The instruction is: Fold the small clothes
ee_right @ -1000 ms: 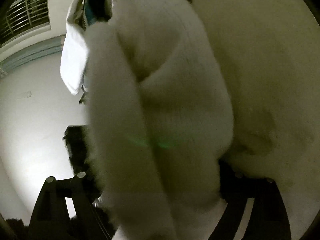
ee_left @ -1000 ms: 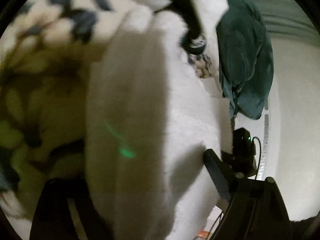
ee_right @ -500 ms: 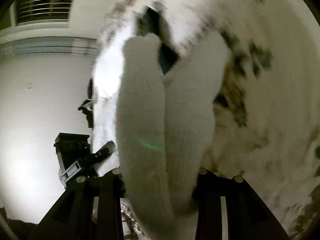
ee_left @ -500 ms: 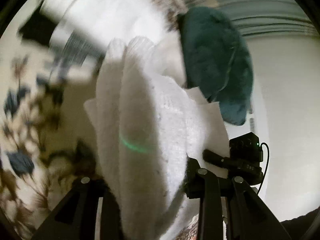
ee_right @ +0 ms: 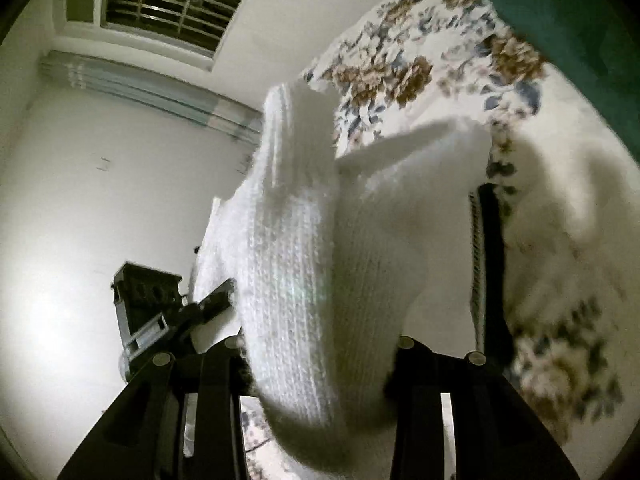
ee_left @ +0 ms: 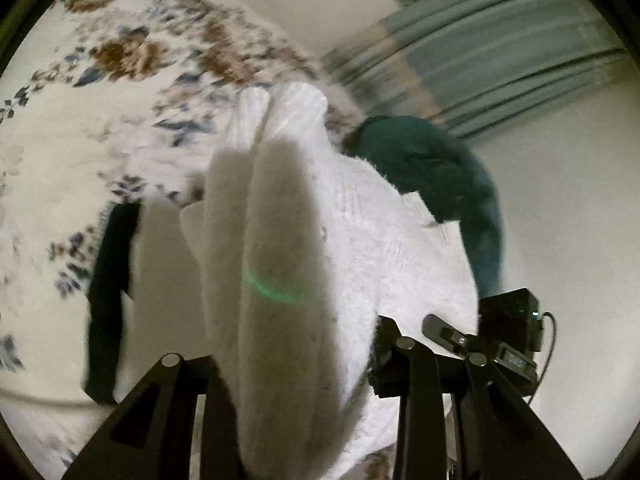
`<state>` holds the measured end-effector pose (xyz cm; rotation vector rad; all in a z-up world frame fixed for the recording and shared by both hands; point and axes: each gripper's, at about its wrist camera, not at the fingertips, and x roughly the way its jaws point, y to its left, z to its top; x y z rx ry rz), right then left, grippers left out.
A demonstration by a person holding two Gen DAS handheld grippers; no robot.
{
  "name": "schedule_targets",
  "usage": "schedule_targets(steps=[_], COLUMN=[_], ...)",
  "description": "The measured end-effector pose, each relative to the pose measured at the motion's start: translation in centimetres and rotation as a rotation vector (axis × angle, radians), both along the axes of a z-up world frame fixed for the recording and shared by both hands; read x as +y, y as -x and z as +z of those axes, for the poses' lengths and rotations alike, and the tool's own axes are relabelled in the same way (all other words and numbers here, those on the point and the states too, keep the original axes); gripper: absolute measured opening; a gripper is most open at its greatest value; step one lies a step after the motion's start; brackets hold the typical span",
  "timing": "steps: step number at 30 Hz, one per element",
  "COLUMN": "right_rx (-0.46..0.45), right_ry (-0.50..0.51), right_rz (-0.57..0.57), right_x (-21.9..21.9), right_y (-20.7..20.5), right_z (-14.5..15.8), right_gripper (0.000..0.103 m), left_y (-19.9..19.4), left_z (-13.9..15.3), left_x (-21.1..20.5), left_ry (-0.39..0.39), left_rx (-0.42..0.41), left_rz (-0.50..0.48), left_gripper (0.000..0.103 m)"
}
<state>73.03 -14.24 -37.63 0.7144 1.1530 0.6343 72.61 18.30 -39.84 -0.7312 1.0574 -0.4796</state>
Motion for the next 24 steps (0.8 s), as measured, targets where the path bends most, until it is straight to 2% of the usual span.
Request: schedule_targets(steps=[4, 6, 9, 11, 12, 14, 16, 18, 19, 20, 21, 24], right_rx=[0.092, 0.123, 0.130, 0.117, 0.120, 0.112, 0.068, 0.020, -0.002, -0.018, -0.036, -0.045], right_ry=[0.043, 0.070, 0.100, 0.153, 0.199, 0.284, 0.423, 0.543, 0.610, 0.669, 0.736, 0.835], right_rz=[-0.003, -0.008, -0.019, -0.010, -0.003, 0.003, -0.009, -0.018, -0.019, -0.023, -0.034, -0.061], right_x=[2.9, 3.5, 3.8, 4.2, 4.5, 5.0, 5.3, 5.5, 5.7, 5.9, 5.9, 5.6], right_y=[-3.1, -3.6, -4.3, -4.8, -4.9, -4.8, -4.9, -4.6, -4.1, -3.6, -2.7, -0.2], right_z=[-6.9, -9.4, -10.8, -10.5, -10.1, -9.3, -8.1, -6.7, -6.2, -5.8, -5.3, -4.8], right_gripper=[0.037, 0.037, 0.040, 0.047, 0.056, 0.063, 0.084, 0.094, 0.100, 0.102, 0.102, 0.103], left_y=[-2.3, -2.7, -3.0, -2.9, -2.9, -2.5, -2.5, -2.5, -2.5, -2.2, -2.1, -0.9], left_z=[-6.6, -8.6, -9.2, -8.8, -8.3, -7.3, -6.0, -4.8, -4.5, -3.8, -3.5, -2.8], left_x=[0.9, 1.2, 2.0, 2.1, 2.1, 1.7, 1.2, 0.9, 0.8, 0.7, 0.6, -0.1], left_ry=[-0.075, -0.081, -0.049, -0.029, -0.034, -0.085, -0.165, -0.261, -0.297, -0.348, -0.387, -0.489], left_rx=[0.129, 0.161, 0.166, 0.175, 0.180, 0.170, 0.138, 0.095, 0.073, 0.044, 0.031, 0.016], left_rz=[-0.009, -0.014, -0.007, 0.005, 0.012, 0.026, 0.041, 0.071, 0.086, 0.101, 0.108, 0.138], left_gripper=[0.029, 0.029, 0.032, 0.032, 0.034, 0.036, 0.049, 0.082, 0.089, 0.098, 0.101, 0.101])
